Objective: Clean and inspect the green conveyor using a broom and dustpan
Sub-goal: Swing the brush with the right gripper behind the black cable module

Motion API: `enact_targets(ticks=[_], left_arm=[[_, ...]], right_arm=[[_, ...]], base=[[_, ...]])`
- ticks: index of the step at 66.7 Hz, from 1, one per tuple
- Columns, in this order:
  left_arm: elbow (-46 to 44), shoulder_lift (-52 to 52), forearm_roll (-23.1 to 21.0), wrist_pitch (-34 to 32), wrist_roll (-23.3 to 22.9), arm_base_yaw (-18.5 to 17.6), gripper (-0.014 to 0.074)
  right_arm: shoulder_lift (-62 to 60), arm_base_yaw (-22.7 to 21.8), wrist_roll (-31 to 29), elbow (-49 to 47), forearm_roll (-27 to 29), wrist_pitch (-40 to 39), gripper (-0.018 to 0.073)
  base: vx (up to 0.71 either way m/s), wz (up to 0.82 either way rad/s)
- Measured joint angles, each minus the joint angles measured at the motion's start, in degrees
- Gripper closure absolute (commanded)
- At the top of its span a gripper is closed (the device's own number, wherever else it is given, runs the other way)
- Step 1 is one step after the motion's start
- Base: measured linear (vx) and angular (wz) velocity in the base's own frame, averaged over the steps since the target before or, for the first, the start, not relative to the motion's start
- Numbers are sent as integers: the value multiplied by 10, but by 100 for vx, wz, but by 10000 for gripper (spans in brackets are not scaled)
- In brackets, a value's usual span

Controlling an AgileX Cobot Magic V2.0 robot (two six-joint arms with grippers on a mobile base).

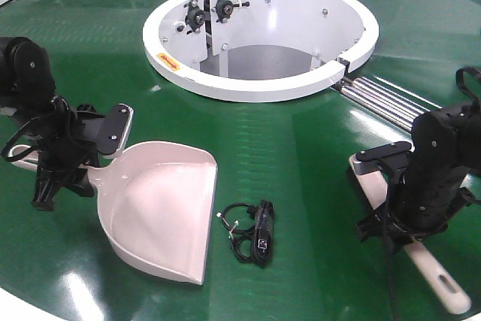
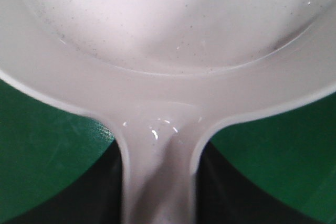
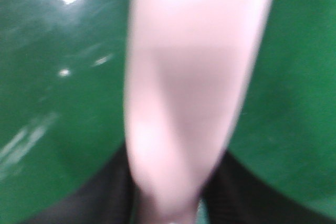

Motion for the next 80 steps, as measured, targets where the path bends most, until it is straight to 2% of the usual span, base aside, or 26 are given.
enact_targets(ticks=[2, 16, 31, 52, 58, 62, 72, 80], left_arm=[[0, 0, 0, 0, 0, 0, 604], [0, 0, 0, 0, 0, 0, 604], [0, 0, 0, 0, 0, 0, 604], [0, 0, 0, 0, 0, 0, 604], [0, 0, 0, 0, 0, 0, 604], [0, 0, 0, 0, 0, 0, 604], [0, 0, 0, 0, 0, 0, 604], [0, 0, 0, 0, 0, 0, 604]], right_arm=[[0, 0, 4, 0, -4, 0, 578], [-10, 0, 18, -1, -8, -2, 568], [-87, 0, 45, -1, 10, 5, 564], [-198, 9, 88, -1, 60, 84, 564], [-216, 39, 120, -1, 60, 109, 564], [-222, 79, 156, -1, 47, 121, 563], [-214, 194, 285, -1, 10, 133, 563], [-188, 256, 386, -1, 1, 133, 563]], base=[[0, 0], [0, 0], [0, 0], [0, 0], [0, 0], [0, 0], [0, 0], [0, 0]])
